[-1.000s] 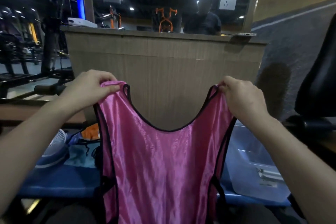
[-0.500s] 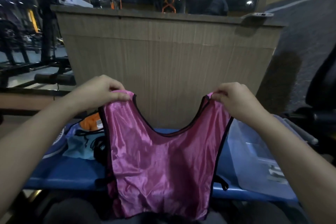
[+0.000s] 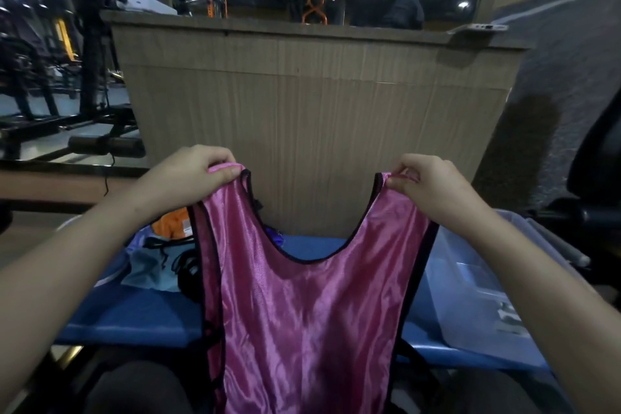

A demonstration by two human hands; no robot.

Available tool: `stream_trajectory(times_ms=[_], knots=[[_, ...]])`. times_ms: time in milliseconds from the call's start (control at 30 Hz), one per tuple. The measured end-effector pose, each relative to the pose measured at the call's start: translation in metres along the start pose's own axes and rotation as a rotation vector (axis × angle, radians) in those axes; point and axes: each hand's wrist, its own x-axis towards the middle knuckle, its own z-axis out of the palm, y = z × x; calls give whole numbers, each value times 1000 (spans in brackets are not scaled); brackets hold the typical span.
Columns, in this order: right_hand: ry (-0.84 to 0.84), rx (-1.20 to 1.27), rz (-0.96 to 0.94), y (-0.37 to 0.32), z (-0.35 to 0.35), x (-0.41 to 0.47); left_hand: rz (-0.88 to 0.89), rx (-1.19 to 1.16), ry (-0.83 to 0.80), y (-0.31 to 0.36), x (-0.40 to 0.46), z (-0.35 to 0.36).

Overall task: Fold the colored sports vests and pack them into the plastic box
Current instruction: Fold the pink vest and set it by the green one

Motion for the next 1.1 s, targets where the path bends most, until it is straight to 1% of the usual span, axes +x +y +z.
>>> stream_trajectory(times_ms=[67,133,267,433,600,700,767,933,1033,1100], knots=[[11,8,9,2,-2,0,4,-7,1,-1,-1,-2],[61,8,12,3,-6,2,-5,-16,22,-3,0,-6],[141,-61,-42,5,-8,5,-63,9,89,-6,4,-7],[94,-103,-62,5,8,1,-83,-11,141,-4,0,14],[104,-115,-82,-2,18,0,-71,78,168,5,-4,27],[88,-146,-59,-4,21,2,-99,97,142,11,-3,27],[51,-135,-12,-3,24,2,-125,56,95,11,-1,27],[-52,-45,80,-7,29,-2,-166,-210,-80,22,0,36],[-96,93,130,-16,33,-7,-174,-328,-131,33,-2,43],[-129,285,210,-24,37,-12,-173,-381,-142,40,0,49]])
